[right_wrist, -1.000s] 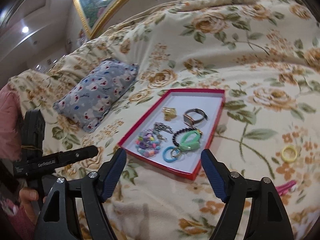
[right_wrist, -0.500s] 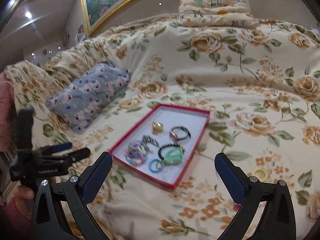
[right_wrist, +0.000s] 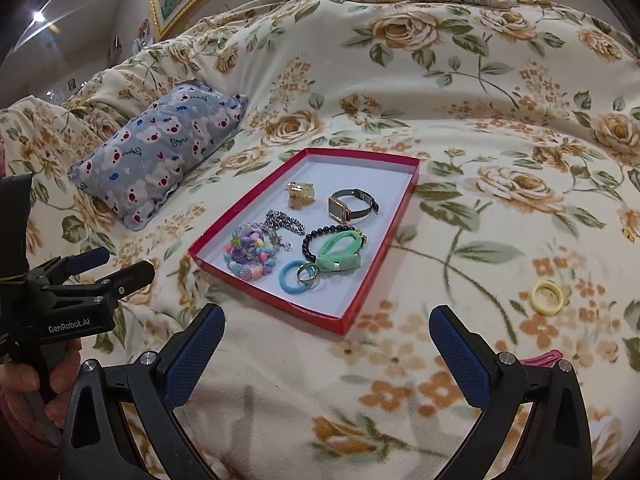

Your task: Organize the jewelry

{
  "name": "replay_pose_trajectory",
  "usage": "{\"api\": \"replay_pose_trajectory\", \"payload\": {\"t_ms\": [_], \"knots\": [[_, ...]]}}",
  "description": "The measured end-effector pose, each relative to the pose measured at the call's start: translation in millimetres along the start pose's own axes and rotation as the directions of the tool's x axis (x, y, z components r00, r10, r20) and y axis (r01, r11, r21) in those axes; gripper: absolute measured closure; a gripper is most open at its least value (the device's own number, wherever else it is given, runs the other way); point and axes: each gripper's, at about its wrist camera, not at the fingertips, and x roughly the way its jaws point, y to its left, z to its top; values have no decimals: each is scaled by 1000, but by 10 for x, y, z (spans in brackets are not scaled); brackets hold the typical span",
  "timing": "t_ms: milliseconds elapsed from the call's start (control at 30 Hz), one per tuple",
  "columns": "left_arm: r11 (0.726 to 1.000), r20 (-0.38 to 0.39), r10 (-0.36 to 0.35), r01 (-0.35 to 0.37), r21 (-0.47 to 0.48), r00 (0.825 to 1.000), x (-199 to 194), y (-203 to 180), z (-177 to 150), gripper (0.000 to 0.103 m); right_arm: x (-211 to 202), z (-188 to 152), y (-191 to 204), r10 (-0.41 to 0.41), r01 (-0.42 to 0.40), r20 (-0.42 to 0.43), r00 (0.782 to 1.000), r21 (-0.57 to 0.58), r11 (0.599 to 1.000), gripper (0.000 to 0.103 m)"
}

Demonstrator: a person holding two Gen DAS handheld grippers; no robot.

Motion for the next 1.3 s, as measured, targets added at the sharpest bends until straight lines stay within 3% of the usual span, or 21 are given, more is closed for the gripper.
{"api": "replay_pose_trajectory", "payload": {"t_ms": [1300], "knots": [[1000, -5, 12, -12, 22, 1000, 4, -21, -39, 1, 80, -43, 67, 5, -6, -42, 999, -26, 1000, 0]]}}
